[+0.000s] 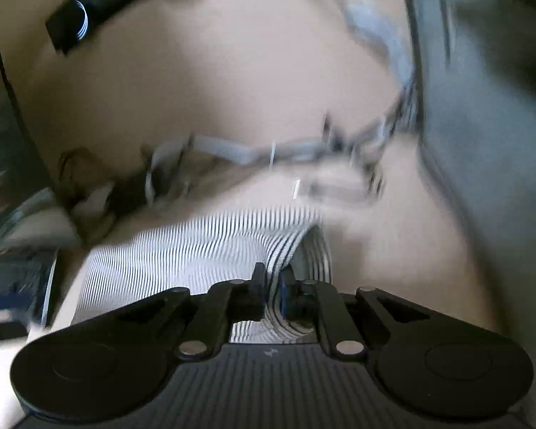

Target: Fold clothes

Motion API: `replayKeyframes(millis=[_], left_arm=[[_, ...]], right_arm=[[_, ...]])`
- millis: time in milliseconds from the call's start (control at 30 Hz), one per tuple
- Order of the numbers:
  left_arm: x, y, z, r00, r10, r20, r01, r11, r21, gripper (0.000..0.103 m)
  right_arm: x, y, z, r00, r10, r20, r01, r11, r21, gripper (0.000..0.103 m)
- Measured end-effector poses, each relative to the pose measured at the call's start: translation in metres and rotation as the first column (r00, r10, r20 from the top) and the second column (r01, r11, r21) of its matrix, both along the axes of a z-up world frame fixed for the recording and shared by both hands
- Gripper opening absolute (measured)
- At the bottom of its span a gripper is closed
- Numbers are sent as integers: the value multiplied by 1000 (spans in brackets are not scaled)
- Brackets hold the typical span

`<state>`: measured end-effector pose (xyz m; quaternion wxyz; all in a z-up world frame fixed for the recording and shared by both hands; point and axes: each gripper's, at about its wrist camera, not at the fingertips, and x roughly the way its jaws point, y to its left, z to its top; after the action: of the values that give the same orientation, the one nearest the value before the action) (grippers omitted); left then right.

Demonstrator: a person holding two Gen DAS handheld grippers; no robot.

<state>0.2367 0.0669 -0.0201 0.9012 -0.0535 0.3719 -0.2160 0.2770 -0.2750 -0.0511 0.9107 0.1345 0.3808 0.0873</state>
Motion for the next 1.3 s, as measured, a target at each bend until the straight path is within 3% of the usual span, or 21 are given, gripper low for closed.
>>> replayKeyframes(millis=[100,200,300,400,500,600,667,767,900,1033,1100,1133,1167,1233,1300], left_arm=[[10,-13,-8,999,-35,-13,34,999,-12,103],[20,-24,-20,997,-69,-41,68,997,-21,103],[34,-28,-42,994,-43,-101,44,999,7,103],[45,-18,-64,989,22,-145,-18,999,32,103],[44,-13,-67,989,25,-147,-22,999,23,103],[40,-10,-63,988,31,-152,-30,1000,10,103],[36,-4,-58,986,47,-159,-49,999,-15,103],[28,2,-50,977,108,-183,-108,994,8,103],[18,10,-40,966,176,-190,-165,984,73,103],[11,16,-34,959,208,-191,-197,977,78,103],[8,19,-32,957,218,-190,-208,975,74,103],[7,20,-31,956,223,-189,-213,974,71,103],[5,22,-31,956,225,-188,-216,974,68,103],[2,27,-30,955,230,-186,-223,973,58,103],[-1,35,-29,953,239,-185,-236,971,40,103]], right_arm=[[-9,1,-5,999,-47,-3,47,997,-54,18],[-21,7,13,991,-100,84,111,984,-140,23],[-25,20,23,989,-31,145,51,989,-141,23],[-15,31,8,996,30,89,-23,997,-69,26],[5,35,-18,998,52,-27,-55,993,-104,28],[16,36,6,997,72,-11,-73,993,-95,28],[27,39,28,992,111,60,-107,993,-56,39],[68,53,37,987,143,66,-143,990,-9,45],[127,75,7,992,126,-5,-126,991,-43,45],[146,95,-22,985,148,-89,-150,988,-24,45],[143,101,-30,982,160,-103,-166,985,-50,39],[141,102,-31,982,161,-96,-168,984,-61,24],[139,100,-30,983,155,-97,-161,985,-56,17],[126,93,-18,986,154,-69,-156,988,-18,8],[108,84,1,987,161,-26,-161,987,30,7]])
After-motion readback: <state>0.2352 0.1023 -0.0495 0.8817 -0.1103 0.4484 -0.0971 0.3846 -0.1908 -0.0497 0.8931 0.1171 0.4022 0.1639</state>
